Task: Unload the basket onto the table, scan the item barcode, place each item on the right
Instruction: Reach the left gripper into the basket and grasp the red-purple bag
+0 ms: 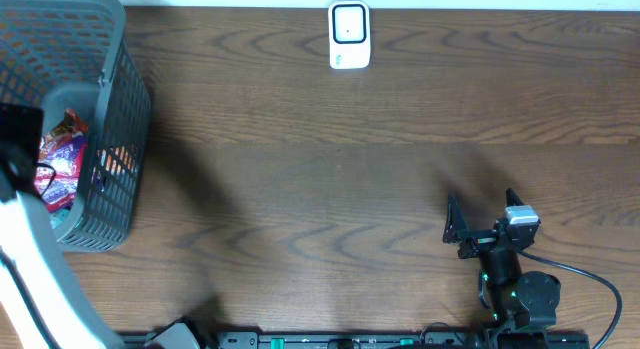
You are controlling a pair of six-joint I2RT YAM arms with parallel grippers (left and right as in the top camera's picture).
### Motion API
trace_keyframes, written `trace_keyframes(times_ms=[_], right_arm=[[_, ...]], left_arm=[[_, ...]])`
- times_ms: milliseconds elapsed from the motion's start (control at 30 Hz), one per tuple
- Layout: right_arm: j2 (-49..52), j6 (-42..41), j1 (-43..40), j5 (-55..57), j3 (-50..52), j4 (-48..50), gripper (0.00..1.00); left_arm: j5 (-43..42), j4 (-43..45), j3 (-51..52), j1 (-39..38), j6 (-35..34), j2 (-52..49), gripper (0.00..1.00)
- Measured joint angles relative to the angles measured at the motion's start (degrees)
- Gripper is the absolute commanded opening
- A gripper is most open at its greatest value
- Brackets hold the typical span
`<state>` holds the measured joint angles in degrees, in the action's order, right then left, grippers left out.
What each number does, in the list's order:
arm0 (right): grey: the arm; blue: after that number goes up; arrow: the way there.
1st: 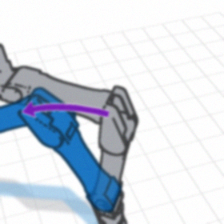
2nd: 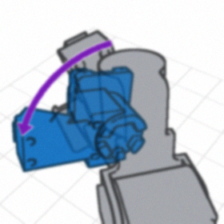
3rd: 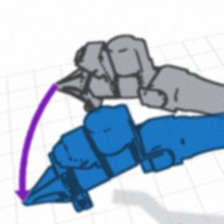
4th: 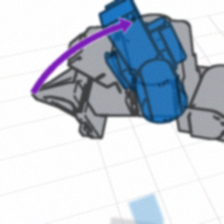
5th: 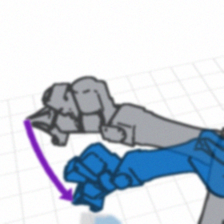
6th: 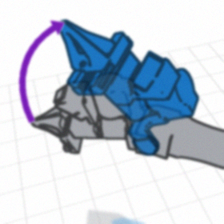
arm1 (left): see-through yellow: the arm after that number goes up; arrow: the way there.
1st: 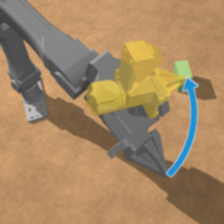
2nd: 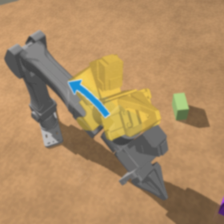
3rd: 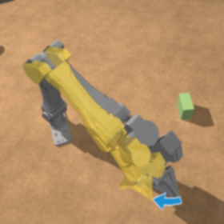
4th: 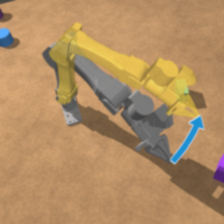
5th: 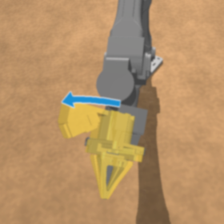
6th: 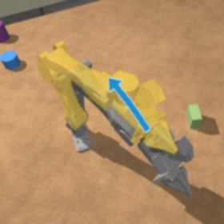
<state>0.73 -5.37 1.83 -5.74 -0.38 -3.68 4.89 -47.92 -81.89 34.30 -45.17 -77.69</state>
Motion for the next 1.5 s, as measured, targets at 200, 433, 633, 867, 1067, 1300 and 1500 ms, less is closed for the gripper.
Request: trace_keyframes(times_ms=[200,433,633,867,1067,1300,1500], right_arm=[[0.0,0.0,0.0,0.0,0.0,0.02,0.99],[0.0,0.0,0.0,0.0,0.0,0.02,0.99],[0.0,0.0,0.0,0.0,0.0,0.02,0.99],[0.0,0.0,0.0,0.0,0.0,0.04,0.99],[0.0,0.0,0.0,0.0,0.0,0.02,0.99],[0.0,0.0,0.0,0.0,0.0,0.02,0.99],[0.0,0.0,0.0,0.0,0.0,0.02,0.99]], left_arm=[[0.74,-0.22,0.17,-0.02,-0.61,-13.53,0.97],[4.22,-1.18,0.24,0.0,-6.34,-25.62,0.97],[4.63,4.28,0.24,-0.02,-7.78,-32.46,0.96],[4.59,6.43,0.04,-0.31,-8.57,-33.81,0.11],[5.46,4.22,-0.72,-0.28,-8.41,-33.86,0.08],[3.39,0.61,0.85,-0.09,-6.71,-28.28,0.07],[-1.97,0.85,1.27,-0.13,-3.61,-8.48,0.07]])
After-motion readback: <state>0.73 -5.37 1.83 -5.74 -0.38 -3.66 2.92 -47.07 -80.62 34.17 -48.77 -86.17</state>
